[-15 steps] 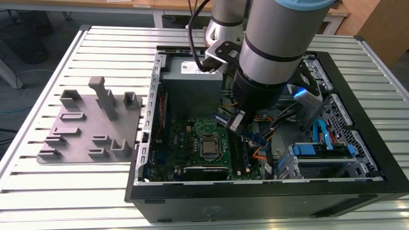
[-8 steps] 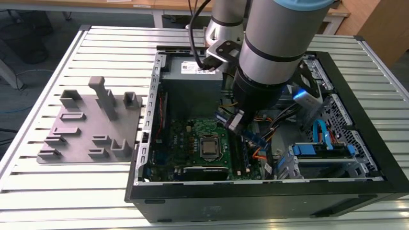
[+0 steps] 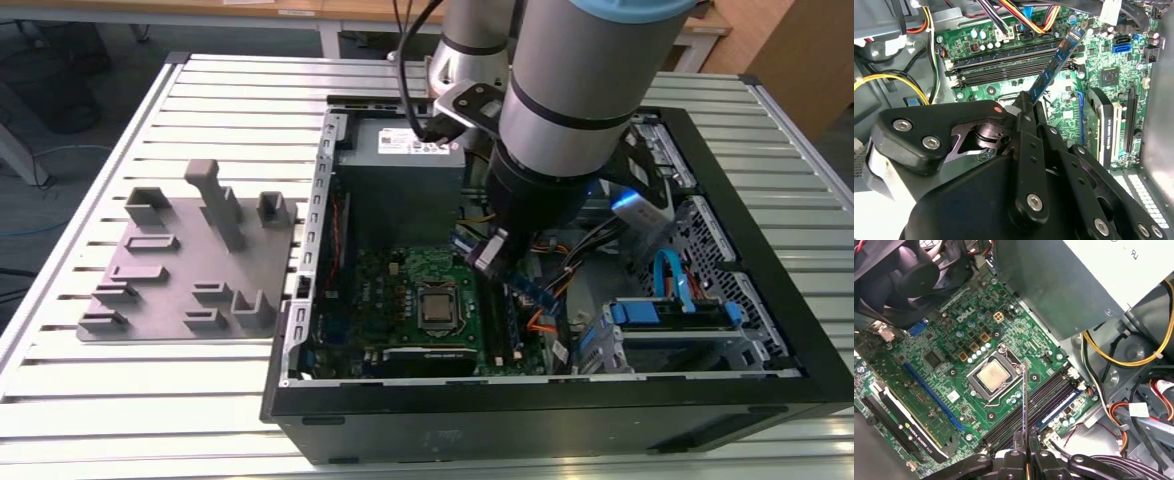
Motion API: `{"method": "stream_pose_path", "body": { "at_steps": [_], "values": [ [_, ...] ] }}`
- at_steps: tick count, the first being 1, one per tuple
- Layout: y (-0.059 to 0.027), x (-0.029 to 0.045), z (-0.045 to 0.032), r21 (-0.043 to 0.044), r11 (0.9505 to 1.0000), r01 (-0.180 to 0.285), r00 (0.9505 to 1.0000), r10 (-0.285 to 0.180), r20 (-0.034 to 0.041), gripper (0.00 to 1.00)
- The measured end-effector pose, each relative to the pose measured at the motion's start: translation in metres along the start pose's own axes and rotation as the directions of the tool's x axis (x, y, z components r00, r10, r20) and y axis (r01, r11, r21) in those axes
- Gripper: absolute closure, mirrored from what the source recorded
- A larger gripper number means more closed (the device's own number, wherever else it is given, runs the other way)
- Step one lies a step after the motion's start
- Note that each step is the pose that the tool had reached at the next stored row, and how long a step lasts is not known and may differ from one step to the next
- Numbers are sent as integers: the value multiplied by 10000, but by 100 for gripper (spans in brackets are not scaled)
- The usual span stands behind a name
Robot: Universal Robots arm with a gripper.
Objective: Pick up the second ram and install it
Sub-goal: 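Insert the second ram into the second slot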
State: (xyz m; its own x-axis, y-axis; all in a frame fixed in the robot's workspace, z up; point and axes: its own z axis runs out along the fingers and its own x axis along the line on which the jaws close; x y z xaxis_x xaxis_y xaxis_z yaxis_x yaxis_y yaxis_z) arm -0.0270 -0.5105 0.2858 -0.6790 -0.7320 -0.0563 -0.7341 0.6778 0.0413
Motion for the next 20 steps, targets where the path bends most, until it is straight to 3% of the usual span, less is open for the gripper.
{"method": "stream_pose_path", "body": {
  "at_steps": [10, 20],
  "values": [
    [0, 0, 2, 35, 9980, -633, 9980, 633, 27, 86],
    [0, 0, 5, 68, 9922, -1248, 9922, 1248, 56, 86]
  ]
}}
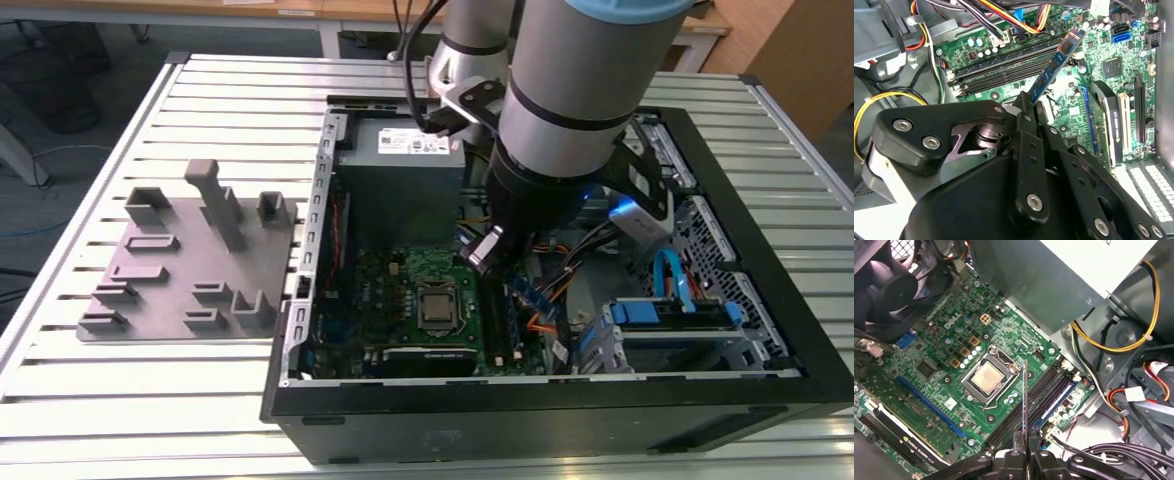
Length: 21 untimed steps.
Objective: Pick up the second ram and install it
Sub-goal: 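Insert the second ram into the second slot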
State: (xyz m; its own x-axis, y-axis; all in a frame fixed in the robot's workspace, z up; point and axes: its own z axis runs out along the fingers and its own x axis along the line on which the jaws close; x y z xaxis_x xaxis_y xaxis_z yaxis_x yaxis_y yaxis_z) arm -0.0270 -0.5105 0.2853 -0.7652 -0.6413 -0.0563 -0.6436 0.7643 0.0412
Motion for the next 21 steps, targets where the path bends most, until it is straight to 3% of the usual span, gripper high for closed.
{"method": "stream_pose_path", "body": {
  "at_steps": [13, 21],
  "values": [
    [0, 0, 4, 47, 9963, -854, 9963, 854, 38, 86],
    [0, 1, 8, 89, 9883, -1522, 9883, 1522, 65, 86]
  ]
}}
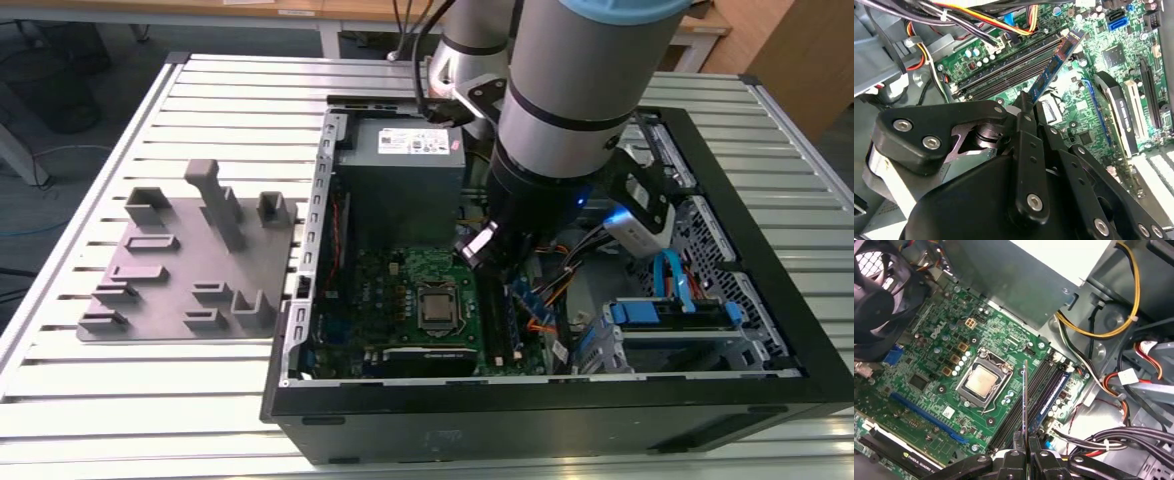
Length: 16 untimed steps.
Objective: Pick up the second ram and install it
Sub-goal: 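Insert the second ram into the second slot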
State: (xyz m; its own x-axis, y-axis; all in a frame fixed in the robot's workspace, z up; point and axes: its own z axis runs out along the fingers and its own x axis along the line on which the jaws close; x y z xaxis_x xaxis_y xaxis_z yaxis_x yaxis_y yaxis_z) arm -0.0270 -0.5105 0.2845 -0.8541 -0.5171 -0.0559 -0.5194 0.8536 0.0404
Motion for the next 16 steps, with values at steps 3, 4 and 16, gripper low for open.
{"method": "stream_pose_path", "body": {
  "at_steps": [3, 4, 16],
  "values": [
    [0, 0, 0, 31, 9990, -440, 9990, 440, 13, 86],
    [0, 0, 1, 42, 9981, -608, 9981, 608, 20, 86],
    [-1, 1, 12, 135, 9685, -2488, 9685, 2487, 112, 86]
  ]
}}
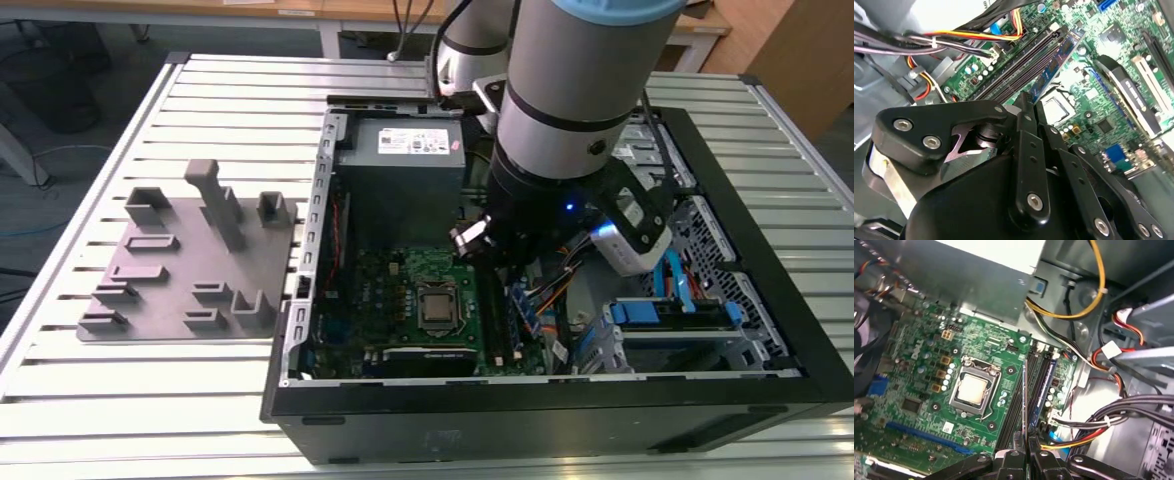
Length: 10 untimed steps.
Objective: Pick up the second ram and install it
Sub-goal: 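Insert the second ram into the second slot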
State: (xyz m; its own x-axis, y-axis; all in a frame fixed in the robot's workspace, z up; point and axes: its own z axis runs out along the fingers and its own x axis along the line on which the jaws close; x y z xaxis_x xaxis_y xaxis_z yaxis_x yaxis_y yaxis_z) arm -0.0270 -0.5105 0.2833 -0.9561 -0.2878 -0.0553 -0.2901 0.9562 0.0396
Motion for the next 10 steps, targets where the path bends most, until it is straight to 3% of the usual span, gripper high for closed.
{"method": "stream_pose_path", "body": {
  "at_steps": [4, 10],
  "values": [
    [0, 0, 3, 31, 9984, -568, 9984, 568, 24, 86],
    [0, 0, 8, 75, 9898, -1420, 9899, 1420, 62, 86]
  ]
}}
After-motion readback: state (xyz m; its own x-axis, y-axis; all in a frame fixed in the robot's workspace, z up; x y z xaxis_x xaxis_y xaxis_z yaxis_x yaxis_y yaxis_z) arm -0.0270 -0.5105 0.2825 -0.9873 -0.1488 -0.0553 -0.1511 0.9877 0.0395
